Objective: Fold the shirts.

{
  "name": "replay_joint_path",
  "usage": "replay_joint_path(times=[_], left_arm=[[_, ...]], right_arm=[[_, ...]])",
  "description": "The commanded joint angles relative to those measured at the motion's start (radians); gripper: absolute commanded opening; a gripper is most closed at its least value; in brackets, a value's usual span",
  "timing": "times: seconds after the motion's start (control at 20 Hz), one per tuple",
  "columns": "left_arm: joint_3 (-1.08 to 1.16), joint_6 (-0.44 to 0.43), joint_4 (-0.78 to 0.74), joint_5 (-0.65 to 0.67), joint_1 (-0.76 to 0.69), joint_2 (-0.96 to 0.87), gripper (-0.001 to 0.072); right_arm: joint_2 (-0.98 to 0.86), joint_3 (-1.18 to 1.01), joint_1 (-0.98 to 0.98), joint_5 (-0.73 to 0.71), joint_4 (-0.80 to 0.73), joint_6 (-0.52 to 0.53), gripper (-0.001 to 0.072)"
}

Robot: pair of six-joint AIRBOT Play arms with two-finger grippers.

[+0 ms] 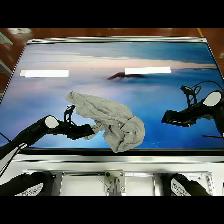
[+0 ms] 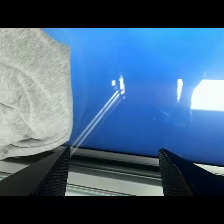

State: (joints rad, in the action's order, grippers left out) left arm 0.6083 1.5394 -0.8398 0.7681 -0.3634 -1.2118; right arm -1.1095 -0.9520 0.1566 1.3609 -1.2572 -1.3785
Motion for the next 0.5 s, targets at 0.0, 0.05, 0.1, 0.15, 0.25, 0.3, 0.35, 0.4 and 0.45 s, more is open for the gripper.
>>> replay_joint_path(times=[0.0,0.05,0.1,0.15,0.25,0.3,0.35,0.4,0.45], left_arm=[[-0.011,-0.036,0.064,-0.079,0.001,-0.037,0.0713],[-0.011,-0.036,0.077,-0.096,0.001,-0.043,0.0711],[-0.011,-0.04,0.101,-0.113,-0.002,-0.05,0.0704],[-0.011,-0.068,0.137,-0.134,-0.014,-0.056,0.0694],[-0.004,-0.117,0.215,-0.149,-0.047,-0.079,0.0693],[0.007,-0.12,0.238,-0.149,-0.067,-0.098,0.0694],[0.021,-0.132,0.248,-0.15,-0.087,-0.115,0.0686],[0.037,-0.134,0.25,-0.15,-0.106,-0.13,0.0514],[0.052,-0.142,0.25,-0.148,-0.117,-0.137,0.0284]], right_arm=[[0.001,0.005,0.004,0.008,0.022,-0.004,0.0659],[0.001,0.007,0.004,0.011,0.022,-0.005,0.0661],[-0.001,0.011,0.003,0.018,0.026,-0.005,0.0669],[-0.004,0.022,0.003,0.019,0.032,-0.005,0.0669],[-0.005,0.073,0.003,0.013,0.071,-0.005,0.0669],[-0.005,0.102,0.004,0.004,0.092,-0.005,0.0669],[-0.005,0.133,0.003,-0.009,0.11,-0.005,0.0669],[-0.005,0.159,0.004,-0.022,0.124,-0.005,0.0669],[-0.005,0.184,0.003,-0.04,0.136,-0.005,0.0669]])
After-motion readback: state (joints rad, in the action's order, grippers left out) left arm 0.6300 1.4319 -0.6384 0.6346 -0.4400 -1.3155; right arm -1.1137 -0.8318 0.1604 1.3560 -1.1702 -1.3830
